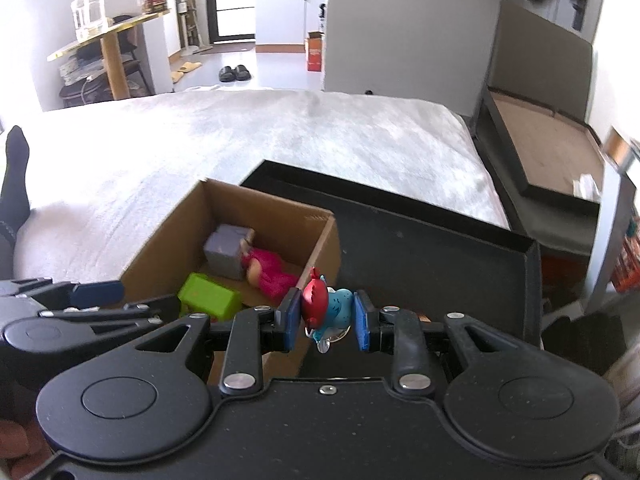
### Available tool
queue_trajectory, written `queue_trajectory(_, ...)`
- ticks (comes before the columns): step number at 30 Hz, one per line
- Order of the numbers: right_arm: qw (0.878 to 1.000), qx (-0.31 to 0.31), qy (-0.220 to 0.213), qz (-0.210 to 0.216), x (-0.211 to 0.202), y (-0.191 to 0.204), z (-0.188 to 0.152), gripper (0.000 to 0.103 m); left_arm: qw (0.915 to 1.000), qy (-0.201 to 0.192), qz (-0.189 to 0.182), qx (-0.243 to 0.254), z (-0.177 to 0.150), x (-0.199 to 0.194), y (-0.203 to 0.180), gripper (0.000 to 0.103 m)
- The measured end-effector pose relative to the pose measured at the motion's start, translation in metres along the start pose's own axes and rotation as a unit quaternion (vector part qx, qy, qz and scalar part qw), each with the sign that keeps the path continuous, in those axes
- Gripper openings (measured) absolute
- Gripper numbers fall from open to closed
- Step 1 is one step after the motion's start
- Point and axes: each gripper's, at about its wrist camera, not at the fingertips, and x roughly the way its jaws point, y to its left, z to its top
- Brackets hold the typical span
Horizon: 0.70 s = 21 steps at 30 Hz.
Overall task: Organize rigid objects
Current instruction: 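Carry the blue-red figure into the cardboard box and open the right gripper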
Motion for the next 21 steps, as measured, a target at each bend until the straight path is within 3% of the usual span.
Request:
queue_trajectory(4,1.000,-0.014,0.000,0.019,0.005,0.020,0.012,0.028,0.9998,-0.019,0.009,-0.007,-0.001,-0.001,0.014,0.053)
queue_trajectory(7,0.999,-0.025,0.006,0.027,0.014,0.033,0.016,0.028,0.9996,-0.011,0.000,-0.024,-0.003,0.005,0.028,0.047)
queue_trajectory(12,0.998,-0.047,0.021,0.028,0.034,0.052,0.018,0.028,0.9988,0.002,-0.012,-0.048,-0.006,0.015,0.046,0.017)
queue_trajectory(15,0.997,-0.063,0.022,0.028,0.041,0.061,0.020,0.028,0.9977,0.004,-0.022,-0.064,-0.007,0.016,0.051,0.011)
queue_trajectory(21,0.993,-0.106,0.015,0.041,0.052,0.082,0.026,0.028,0.9968,-0.003,-0.022,-0.077,-0.007,0.017,0.053,0.012)
